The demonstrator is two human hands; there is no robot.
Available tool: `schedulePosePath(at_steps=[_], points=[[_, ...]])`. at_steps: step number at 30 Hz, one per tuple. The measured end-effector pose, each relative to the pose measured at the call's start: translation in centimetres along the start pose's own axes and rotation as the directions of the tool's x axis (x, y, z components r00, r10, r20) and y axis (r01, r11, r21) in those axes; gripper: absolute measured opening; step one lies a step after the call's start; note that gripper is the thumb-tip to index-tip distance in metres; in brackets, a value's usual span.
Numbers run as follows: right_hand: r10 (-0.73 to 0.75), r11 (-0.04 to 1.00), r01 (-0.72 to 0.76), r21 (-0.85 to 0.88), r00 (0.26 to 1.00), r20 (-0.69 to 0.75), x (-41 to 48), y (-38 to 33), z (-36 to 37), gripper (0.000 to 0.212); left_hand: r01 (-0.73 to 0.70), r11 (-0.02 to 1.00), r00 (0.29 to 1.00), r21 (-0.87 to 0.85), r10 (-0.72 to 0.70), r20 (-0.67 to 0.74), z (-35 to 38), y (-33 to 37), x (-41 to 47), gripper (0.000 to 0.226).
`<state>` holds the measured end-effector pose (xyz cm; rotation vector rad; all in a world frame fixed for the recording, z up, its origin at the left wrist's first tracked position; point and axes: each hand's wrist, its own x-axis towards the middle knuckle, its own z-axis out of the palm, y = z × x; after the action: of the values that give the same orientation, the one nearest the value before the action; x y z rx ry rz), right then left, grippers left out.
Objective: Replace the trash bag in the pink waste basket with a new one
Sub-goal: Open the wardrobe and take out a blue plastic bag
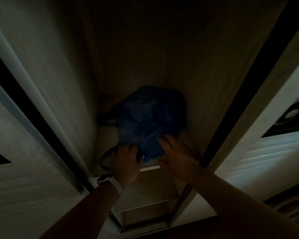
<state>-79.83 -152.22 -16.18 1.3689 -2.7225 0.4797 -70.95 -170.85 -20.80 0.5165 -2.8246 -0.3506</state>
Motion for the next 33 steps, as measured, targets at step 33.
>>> schedulePosePath(at_steps=[33], points=[[0.537,0.593,-0.361,0.720,0.843,-0.020,-16.0,-7.2,-9.1,0.013,-0.514,0.709,0.837,-0.483,0.539,-0.100,-5.6,6.9,-6.8,0.036]])
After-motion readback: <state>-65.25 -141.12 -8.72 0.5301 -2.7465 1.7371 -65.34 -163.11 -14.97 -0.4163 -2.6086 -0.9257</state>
